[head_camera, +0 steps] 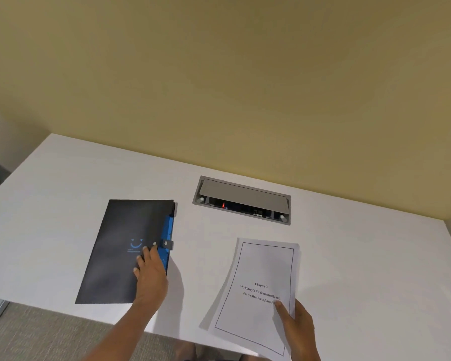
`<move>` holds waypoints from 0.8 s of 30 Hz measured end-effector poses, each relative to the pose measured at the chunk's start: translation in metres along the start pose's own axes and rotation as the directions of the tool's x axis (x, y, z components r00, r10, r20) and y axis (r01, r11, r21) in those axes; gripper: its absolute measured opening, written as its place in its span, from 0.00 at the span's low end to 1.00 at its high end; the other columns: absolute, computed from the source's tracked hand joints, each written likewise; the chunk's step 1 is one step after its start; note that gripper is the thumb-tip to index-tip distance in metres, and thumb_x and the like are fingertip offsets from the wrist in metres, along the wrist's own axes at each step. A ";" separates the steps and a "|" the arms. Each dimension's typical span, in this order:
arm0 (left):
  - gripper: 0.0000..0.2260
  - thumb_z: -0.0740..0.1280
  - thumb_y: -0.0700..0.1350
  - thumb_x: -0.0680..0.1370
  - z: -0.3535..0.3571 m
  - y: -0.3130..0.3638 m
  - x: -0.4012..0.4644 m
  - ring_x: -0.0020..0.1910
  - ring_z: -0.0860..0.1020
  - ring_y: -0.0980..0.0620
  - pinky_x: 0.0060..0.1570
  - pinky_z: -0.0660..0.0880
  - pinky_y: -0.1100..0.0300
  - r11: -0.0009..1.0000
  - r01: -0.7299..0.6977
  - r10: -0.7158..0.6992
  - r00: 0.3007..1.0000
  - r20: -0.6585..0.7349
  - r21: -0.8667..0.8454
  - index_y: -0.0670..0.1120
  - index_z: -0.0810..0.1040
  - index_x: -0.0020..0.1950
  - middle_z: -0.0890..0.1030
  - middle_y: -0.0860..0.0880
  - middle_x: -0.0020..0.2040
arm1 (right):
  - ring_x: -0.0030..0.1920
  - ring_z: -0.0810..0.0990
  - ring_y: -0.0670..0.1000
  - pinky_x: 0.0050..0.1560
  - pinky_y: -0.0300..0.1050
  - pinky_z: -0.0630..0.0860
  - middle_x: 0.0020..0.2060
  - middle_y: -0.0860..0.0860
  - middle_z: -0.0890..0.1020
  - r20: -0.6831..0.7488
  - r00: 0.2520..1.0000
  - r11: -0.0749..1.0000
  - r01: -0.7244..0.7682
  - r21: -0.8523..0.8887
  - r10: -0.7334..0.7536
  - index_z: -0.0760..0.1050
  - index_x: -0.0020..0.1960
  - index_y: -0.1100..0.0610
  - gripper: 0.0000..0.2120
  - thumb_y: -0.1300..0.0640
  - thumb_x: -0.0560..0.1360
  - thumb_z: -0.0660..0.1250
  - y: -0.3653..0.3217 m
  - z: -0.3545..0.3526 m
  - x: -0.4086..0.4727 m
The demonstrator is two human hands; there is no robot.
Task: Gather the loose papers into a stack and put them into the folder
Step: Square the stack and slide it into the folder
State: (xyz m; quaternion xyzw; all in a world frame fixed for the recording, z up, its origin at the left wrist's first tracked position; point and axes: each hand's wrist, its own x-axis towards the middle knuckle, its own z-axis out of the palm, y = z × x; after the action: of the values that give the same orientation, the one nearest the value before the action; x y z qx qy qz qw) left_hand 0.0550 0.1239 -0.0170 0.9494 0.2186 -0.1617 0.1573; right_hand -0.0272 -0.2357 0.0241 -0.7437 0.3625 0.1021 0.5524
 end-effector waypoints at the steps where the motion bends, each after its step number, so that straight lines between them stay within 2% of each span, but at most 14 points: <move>1: 0.37 0.64 0.40 0.85 -0.002 0.000 0.000 0.84 0.58 0.36 0.80 0.64 0.44 1.000 -0.015 0.015 1.000 -0.010 -0.023 0.39 0.44 0.85 0.51 0.38 0.86 | 0.47 0.87 0.38 0.45 0.36 0.76 0.43 0.32 0.89 0.010 1.000 1.000 0.001 0.031 -0.002 0.86 0.51 0.43 0.07 0.55 0.78 0.76 -0.005 0.000 -0.002; 2: 0.37 0.64 0.38 0.84 -0.006 0.001 -0.001 0.84 0.59 0.36 0.79 0.65 0.44 0.998 -0.041 0.041 0.999 0.001 -0.050 0.39 0.44 0.86 0.52 0.38 0.86 | 0.45 0.87 0.36 0.45 0.36 0.76 0.44 0.34 0.89 0.020 1.000 0.998 0.003 0.064 -0.004 0.86 0.51 0.42 0.08 0.56 0.78 0.76 -0.011 0.000 -0.003; 4: 0.37 0.65 0.31 0.82 -0.016 0.007 -0.006 0.79 0.67 0.33 0.74 0.72 0.42 0.963 -0.059 0.070 0.997 0.035 -0.264 0.43 0.49 0.86 0.61 0.36 0.83 | 0.46 0.87 0.34 0.47 0.38 0.78 0.47 0.36 0.90 0.039 0.999 0.992 0.013 0.122 -0.018 0.86 0.53 0.43 0.08 0.56 0.79 0.76 -0.025 0.000 -0.005; 5: 0.38 0.64 0.28 0.80 -0.021 0.010 -0.010 0.72 0.75 0.33 0.67 0.79 0.43 0.930 -0.057 0.077 0.996 0.042 -0.363 0.46 0.51 0.86 0.70 0.36 0.78 | 0.47 0.87 0.34 0.48 0.40 0.79 0.48 0.37 0.90 0.046 0.998 0.988 0.024 0.151 -0.032 0.86 0.54 0.43 0.08 0.56 0.79 0.75 -0.032 0.001 -0.005; 6: 0.39 0.63 0.28 0.80 -0.026 0.014 -0.013 0.60 0.83 0.37 0.53 0.84 0.49 0.906 -0.034 0.057 0.998 0.042 -0.423 0.49 0.53 0.86 0.78 0.38 0.68 | 0.48 0.87 0.35 0.51 0.41 0.79 0.50 0.37 0.90 0.048 0.998 0.983 0.041 0.177 -0.050 0.86 0.56 0.43 0.09 0.55 0.80 0.75 -0.041 0.001 -0.006; 7: 0.38 0.63 0.29 0.81 -0.031 0.018 -0.016 0.45 0.84 0.44 0.38 0.83 0.57 0.890 -0.019 0.042 0.998 0.041 -0.455 0.52 0.53 0.86 0.81 0.42 0.55 | 0.50 0.87 0.36 0.54 0.43 0.80 0.51 0.37 0.90 0.040 0.997 0.979 0.063 0.196 -0.072 0.86 0.58 0.43 0.09 0.54 0.80 0.74 -0.049 0.001 -0.006; 8: 0.37 0.63 0.30 0.81 -0.035 0.022 -0.020 0.36 0.81 0.49 0.29 0.78 0.62 0.880 -0.020 0.047 0.998 0.045 -0.475 0.53 0.54 0.85 0.79 0.47 0.47 | 0.51 0.87 0.36 0.56 0.44 0.80 0.52 0.37 0.89 0.025 0.995 0.974 0.094 0.207 -0.101 0.85 0.59 0.43 0.10 0.54 0.80 0.74 -0.059 0.002 -0.006; 9: 0.36 0.63 0.32 0.82 -0.039 0.026 -0.025 0.35 0.80 0.51 0.26 0.76 0.64 0.868 -0.025 0.059 0.997 0.053 -0.496 0.54 0.55 0.85 0.78 0.49 0.46 | 0.51 0.86 0.35 0.56 0.43 0.79 0.52 0.36 0.89 0.011 0.991 0.968 0.130 0.216 -0.136 0.84 0.60 0.43 0.10 0.53 0.80 0.74 -0.069 0.003 -0.007; 12: 0.32 0.64 0.35 0.84 -0.048 0.043 -0.044 0.48 0.84 0.49 0.43 0.85 0.58 0.819 -0.050 0.122 0.989 0.088 -0.571 0.53 0.56 0.84 0.80 0.49 0.57 | 0.52 0.85 0.31 0.52 0.35 0.77 0.52 0.33 0.88 -0.021 0.972 0.942 0.232 0.242 -0.234 0.83 0.59 0.40 0.10 0.54 0.81 0.73 -0.099 0.007 -0.008; 15: 0.29 0.62 0.32 0.84 -0.052 0.061 -0.063 0.55 0.83 0.48 0.55 0.85 0.49 0.772 -0.107 0.186 0.981 0.062 -0.626 0.51 0.60 0.82 0.79 0.50 0.63 | 0.51 0.85 0.33 0.50 0.32 0.77 0.51 0.33 0.88 -0.047 0.951 0.922 0.309 0.235 -0.307 0.83 0.59 0.41 0.10 0.54 0.82 0.72 -0.122 0.011 -0.006; 18: 0.27 0.59 0.32 0.85 -0.054 0.080 -0.082 0.57 0.82 0.53 0.55 0.83 0.63 0.734 -0.137 0.227 0.973 0.051 -0.665 0.59 0.66 0.76 0.79 0.63 0.59 | 0.49 0.86 0.36 0.44 0.28 0.79 0.49 0.33 0.87 -0.045 0.915 0.901 0.402 0.165 -0.400 0.82 0.55 0.40 0.08 0.54 0.82 0.71 -0.137 0.015 -0.003; 20: 0.28 0.58 0.30 0.84 -0.052 0.089 -0.092 0.61 0.79 0.58 0.62 0.78 0.67 0.741 -0.154 0.237 0.971 0.040 -0.653 0.54 0.63 0.80 0.74 0.65 0.66 | 0.50 0.85 0.35 0.44 0.25 0.79 0.49 0.31 0.86 -0.012 0.899 0.888 0.435 0.148 -0.438 0.80 0.55 0.38 0.10 0.55 0.82 0.71 -0.143 0.018 -0.004; 22: 0.31 0.57 0.27 0.83 -0.048 0.097 -0.097 0.68 0.70 0.60 0.72 0.72 0.58 0.729 -0.134 0.229 0.972 0.055 -0.671 0.47 0.58 0.84 0.67 0.59 0.73 | 0.50 0.86 0.37 0.44 0.26 0.80 0.47 0.33 0.87 0.036 0.885 0.882 0.459 0.103 -0.465 0.78 0.57 0.39 0.10 0.55 0.83 0.70 -0.144 0.020 -0.003; 24: 0.31 0.57 0.28 0.84 -0.046 0.104 -0.103 0.71 0.66 0.59 0.73 0.72 0.53 0.715 -0.125 0.233 0.970 0.066 -0.688 0.47 0.56 0.84 0.64 0.59 0.73 | 0.49 0.87 0.43 0.42 0.28 0.81 0.48 0.37 0.86 0.080 0.866 0.869 0.494 0.013 -0.494 0.77 0.57 0.43 0.06 0.55 0.84 0.68 -0.143 0.021 -0.001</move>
State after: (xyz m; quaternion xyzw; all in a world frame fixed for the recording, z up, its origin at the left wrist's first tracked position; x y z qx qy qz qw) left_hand 0.0265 0.0138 0.0868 0.8281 0.1569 -0.1246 0.5235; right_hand 0.0702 -0.1980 0.1237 -0.8092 0.1372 -0.0109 0.5713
